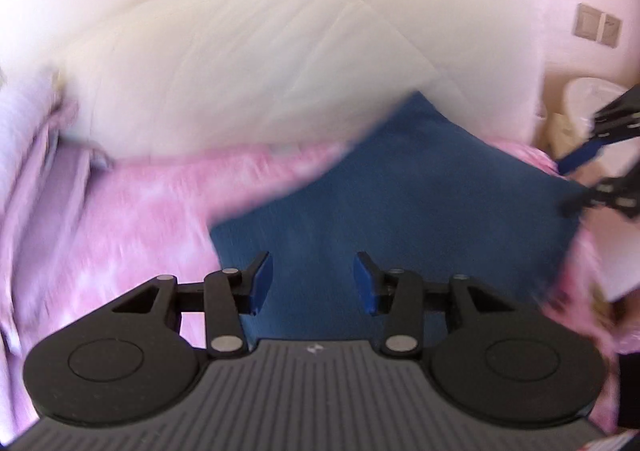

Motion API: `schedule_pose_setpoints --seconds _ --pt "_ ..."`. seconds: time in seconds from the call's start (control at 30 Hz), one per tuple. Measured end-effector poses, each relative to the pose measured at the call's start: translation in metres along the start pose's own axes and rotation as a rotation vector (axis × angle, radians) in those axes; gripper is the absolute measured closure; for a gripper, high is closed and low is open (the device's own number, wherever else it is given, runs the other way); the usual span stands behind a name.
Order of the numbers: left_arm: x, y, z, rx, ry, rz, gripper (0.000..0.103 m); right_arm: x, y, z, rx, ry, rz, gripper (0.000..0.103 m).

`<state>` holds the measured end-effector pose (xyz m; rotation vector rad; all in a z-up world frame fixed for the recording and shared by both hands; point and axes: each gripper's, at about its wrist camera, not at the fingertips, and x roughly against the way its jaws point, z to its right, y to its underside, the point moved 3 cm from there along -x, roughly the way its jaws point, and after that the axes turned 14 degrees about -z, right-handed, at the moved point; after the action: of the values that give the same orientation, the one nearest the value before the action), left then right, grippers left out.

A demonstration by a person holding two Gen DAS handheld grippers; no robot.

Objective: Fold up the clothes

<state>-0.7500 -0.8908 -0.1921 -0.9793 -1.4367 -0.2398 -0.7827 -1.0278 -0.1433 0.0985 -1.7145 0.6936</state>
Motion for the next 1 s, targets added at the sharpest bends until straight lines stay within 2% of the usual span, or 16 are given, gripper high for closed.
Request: schedule_pose_setpoints --seconds 0.07,0.13,0.27,0.4,0.47,0.57,0.6,0.63,0.8,0.87,0.93,1.0 --pt "-0.006 0.029 0.016 -0.052 -0.017 -0.058 0.064 -0.014 0.016 -0.002 0.012 0.039 -0.026 0.053" --pt "-0.021 0.045 0.026 -0.088 -0.046 -0.067 0.064 -0.024 0.023 -0.002 0.025 0.044 -0.03 0.053" --pt "-0.03 0.038 0.021 -0.052 -0.058 -0.056 0.064 -0.017 0.021 -0.012 0.035 0.093 -0.034 0.053" --pt "-0.008 0.049 0.014 -0.015 -0.101 -0.031 0.066 0.012 0.023 -0.03 0.057 0.104 0.012 0.053" --pt "0.002 0.059 0.011 0.028 -0.109 -0.014 0.067 0.008 0.027 -0.037 0.072 0.103 0.002 0.053" --pt "0.011 0.065 0.015 0.048 -0.111 0.001 0.073 0.001 0.03 -0.041 0.059 0.091 -0.017 0.053" --pt "0.013 0.065 0.017 0.049 -0.112 0.004 0.079 0.003 0.025 -0.045 0.065 0.08 -0.007 0.053" --pt "0.015 0.066 0.019 0.052 -0.113 0.007 0.083 0.005 0.019 -0.05 0.075 0.067 0.004 0.053" --pt "0.006 0.065 0.024 0.111 -0.133 -0.032 0.087 0.002 -0.043 -0.072 0.192 -0.015 0.042 0.053" --pt "0.003 0.064 0.03 0.098 -0.152 -0.046 0.092 -0.008 -0.076 -0.077 0.255 -0.043 0.046 0.053" --pt "-0.001 0.064 0.039 0.071 -0.174 -0.055 0.103 -0.022 -0.112 -0.084 0.324 -0.067 0.048 0.054" --pt "-0.004 0.066 0.048 0.058 -0.196 -0.057 0.103 -0.041 -0.148 -0.091 0.399 -0.076 0.048 0.059"
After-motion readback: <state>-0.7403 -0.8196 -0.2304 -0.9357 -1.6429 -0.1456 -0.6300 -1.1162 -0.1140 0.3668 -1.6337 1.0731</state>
